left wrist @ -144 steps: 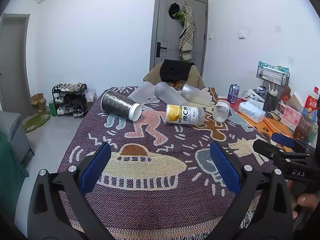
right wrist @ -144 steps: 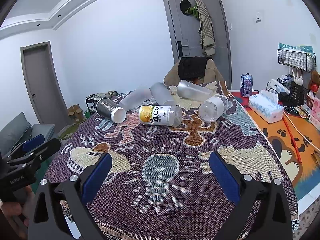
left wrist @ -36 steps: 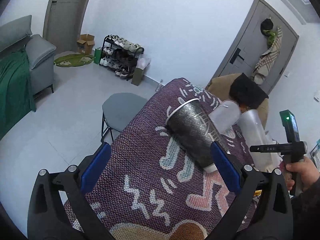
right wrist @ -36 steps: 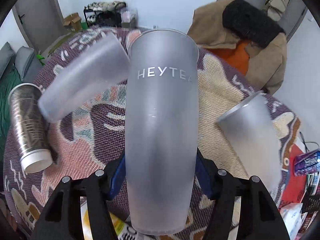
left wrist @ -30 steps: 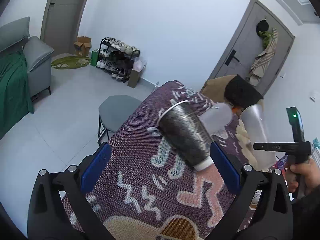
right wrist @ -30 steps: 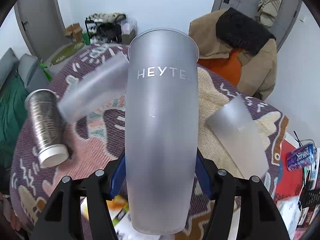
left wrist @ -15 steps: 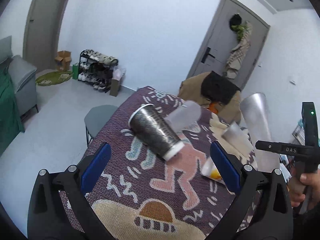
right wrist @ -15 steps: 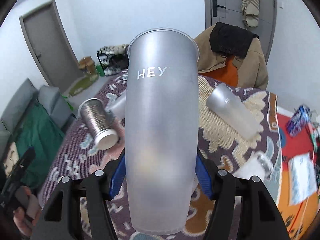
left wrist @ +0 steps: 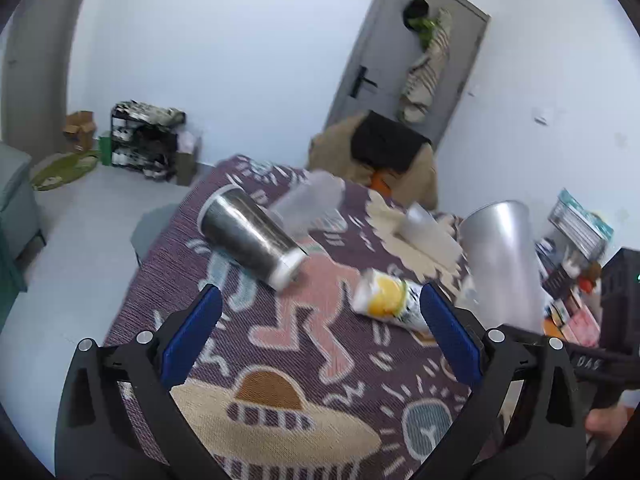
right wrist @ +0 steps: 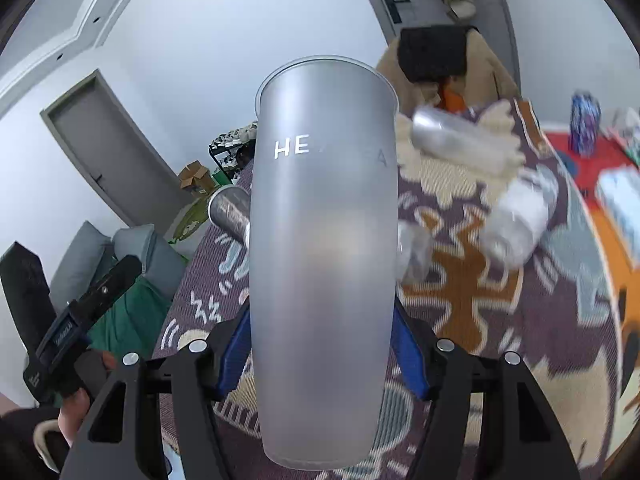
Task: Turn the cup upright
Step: 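Lift the HEYTEA cup with the right gripper and rotate it rim up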
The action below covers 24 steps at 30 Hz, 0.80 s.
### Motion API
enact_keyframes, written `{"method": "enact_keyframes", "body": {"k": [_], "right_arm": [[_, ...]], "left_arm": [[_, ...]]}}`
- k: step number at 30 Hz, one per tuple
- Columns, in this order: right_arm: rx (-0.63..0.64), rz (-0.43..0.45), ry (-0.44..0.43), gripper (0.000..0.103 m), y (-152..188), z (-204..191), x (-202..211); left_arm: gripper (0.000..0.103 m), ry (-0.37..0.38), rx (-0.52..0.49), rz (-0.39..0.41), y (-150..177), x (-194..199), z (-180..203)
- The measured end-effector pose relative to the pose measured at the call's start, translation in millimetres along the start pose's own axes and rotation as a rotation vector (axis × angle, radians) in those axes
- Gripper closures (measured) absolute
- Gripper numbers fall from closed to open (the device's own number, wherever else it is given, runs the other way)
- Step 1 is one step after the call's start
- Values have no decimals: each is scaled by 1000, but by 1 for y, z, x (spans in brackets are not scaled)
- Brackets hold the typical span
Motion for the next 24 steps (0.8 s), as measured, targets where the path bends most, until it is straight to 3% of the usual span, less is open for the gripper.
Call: {"method": "enact_keyframes", "body": {"k": [4, 11, 20, 23, 24], "right_arm": [[-43, -29, -16, 41, 27, 8, -10], [-91, -74, -6, 41, 74, 21, -27], [-128, -114, 21, 40, 105, 35, -47], [-131, -128, 9, 35, 108, 37, -51], [-129, -123, 0, 26, 108, 37, -50]], "left_arm": [[5, 19, -38, -34, 11, -4, 8], [5, -28, -132, -75, 31, -17, 17], [5, -32, -125, -153, 47, -33, 16], [5, -21, -128, -179, 51, -38, 20], [5, -19, -131, -185, 51, -39, 22]]}}
Point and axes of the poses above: each gripper's, at about its wrist camera, not at the fingertips, and x roughly against the way its jaws point, z to its right, y to its underside, the point moved 7 cm from there along -x, roughly the way its jaws point, and after that the axes turned 5 degrees about -z, right-handed, at the moved point
